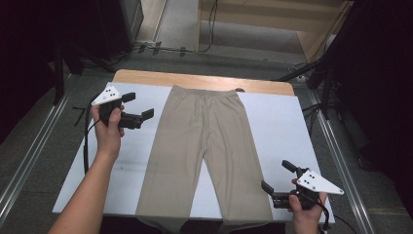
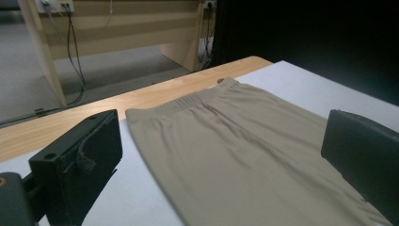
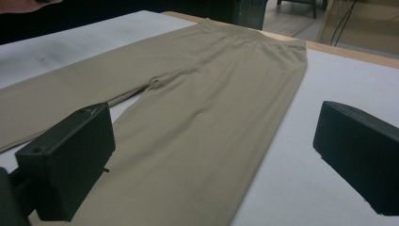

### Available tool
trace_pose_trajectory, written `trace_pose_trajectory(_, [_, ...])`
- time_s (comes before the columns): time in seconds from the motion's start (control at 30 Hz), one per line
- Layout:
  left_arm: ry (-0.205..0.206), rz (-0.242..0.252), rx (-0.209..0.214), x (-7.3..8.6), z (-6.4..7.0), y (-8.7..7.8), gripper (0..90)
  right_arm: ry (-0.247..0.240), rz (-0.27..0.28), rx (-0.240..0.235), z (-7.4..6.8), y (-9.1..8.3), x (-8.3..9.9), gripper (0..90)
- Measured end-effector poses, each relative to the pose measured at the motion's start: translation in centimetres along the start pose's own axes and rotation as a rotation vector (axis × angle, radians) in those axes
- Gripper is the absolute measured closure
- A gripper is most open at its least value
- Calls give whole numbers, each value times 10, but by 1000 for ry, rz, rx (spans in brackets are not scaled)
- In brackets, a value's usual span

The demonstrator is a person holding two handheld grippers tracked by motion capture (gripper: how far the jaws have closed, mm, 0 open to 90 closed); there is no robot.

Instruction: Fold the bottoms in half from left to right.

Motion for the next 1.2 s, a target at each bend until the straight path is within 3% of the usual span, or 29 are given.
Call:
trace_pose_trajectory(0.1, [-22,-19,4,-1,-7,18,0,-1,-6,-3,-4,-1,1,0])
trace_pose_trajectory(0.17, [-15,-21,-13,-1,-12,30,6,6,-8,-20,-5,-1,0,0])
trace_pose_trajectory(0.27, [-34,-47,-23,0,-20,51,62,9,-10,-42,-7,1,0,0])
trace_pose_trajectory(0.3, [-34,-47,-23,0,-20,51,63,4,-13,-48,-8,1,0,0])
trace_pose_trajectory(0.33, [-26,-92,-31,4,-24,66,65,-2,-16,-52,-9,2,1,0])
trace_pose_trajectory(0.4, [-32,-114,-51,7,-29,80,108,-4,-23,-58,-11,3,2,0])
trace_pose_trajectory(0.53, [-101,-154,-81,12,-39,106,185,-15,-22,-78,-13,4,4,0])
trace_pose_trajectory(0.6, [-115,-178,-123,14,-43,118,288,-15,-25,-86,-14,5,5,0])
trace_pose_trajectory(0.67, [-113,-232,-154,18,-46,132,393,-13,-32,-84,-15,4,6,0])
trace_pose_trajectory(0.73, [-135,-274,-144,24,-50,144,420,-22,-32,-88,-15,4,6,0])
trace_pose_trajectory(0.8, [-179,-308,-161,29,-57,154,431,-18,-36,-89,-16,4,7,0])
trace_pose_trajectory(0.93, [-254,-326,-193,43,-71,166,447,-16,-35,-88,-17,5,7,0])
trace_pose_trajectory(1.07, [-232,-361,-228,55,-80,172,490,-39,-45,-95,-20,5,8,0])
trace_pose_trajectory(1.2, [-205,-349,-281,64,-89,178,516,-42,-50,-107,-23,5,9,0])
Point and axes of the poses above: each handheld gripper's, and its own axes: y roughly forward along the jaws, x roughly out of its underside, z roughly to its right, the point moved 3 cm from there along y, roughly forward along the jaws, and after that the axes turned 15 degrees about z, right-handed, at the moved point
